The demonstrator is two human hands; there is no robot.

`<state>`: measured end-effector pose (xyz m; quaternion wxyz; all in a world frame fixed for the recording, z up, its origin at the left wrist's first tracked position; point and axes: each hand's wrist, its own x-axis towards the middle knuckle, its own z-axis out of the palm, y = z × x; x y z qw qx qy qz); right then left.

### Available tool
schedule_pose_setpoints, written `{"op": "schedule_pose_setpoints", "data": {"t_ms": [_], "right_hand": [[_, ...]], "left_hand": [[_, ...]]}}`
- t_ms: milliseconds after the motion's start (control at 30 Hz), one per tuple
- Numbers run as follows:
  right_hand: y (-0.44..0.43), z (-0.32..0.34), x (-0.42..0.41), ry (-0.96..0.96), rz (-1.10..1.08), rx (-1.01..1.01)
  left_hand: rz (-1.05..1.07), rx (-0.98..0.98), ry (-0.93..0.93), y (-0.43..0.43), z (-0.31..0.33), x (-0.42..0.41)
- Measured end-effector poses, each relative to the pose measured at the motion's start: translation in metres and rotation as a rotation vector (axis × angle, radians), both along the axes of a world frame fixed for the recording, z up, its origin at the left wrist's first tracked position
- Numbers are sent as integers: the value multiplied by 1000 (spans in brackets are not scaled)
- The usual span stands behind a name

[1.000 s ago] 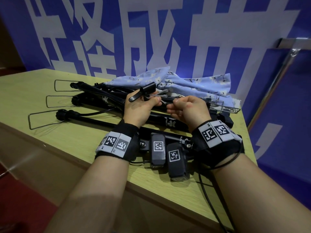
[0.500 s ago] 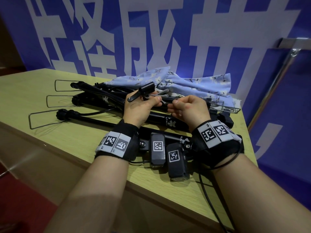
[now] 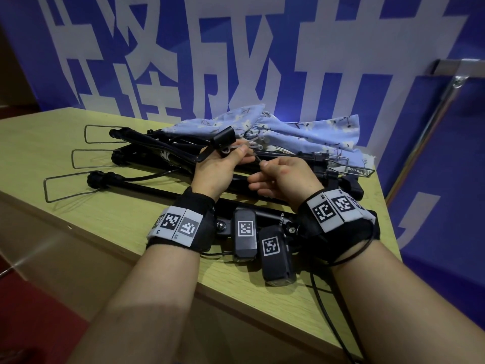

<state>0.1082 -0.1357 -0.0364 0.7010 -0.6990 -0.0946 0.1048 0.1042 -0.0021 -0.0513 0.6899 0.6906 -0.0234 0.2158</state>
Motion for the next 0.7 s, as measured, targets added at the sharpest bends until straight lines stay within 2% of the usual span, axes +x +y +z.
{"op": "schedule_pose_setpoints", "data": {"t_ms": [700], "right_hand": [[1,0,-1,21,79,28]], "left_hand": [[-20,42,-10,3,-3,3]]}}
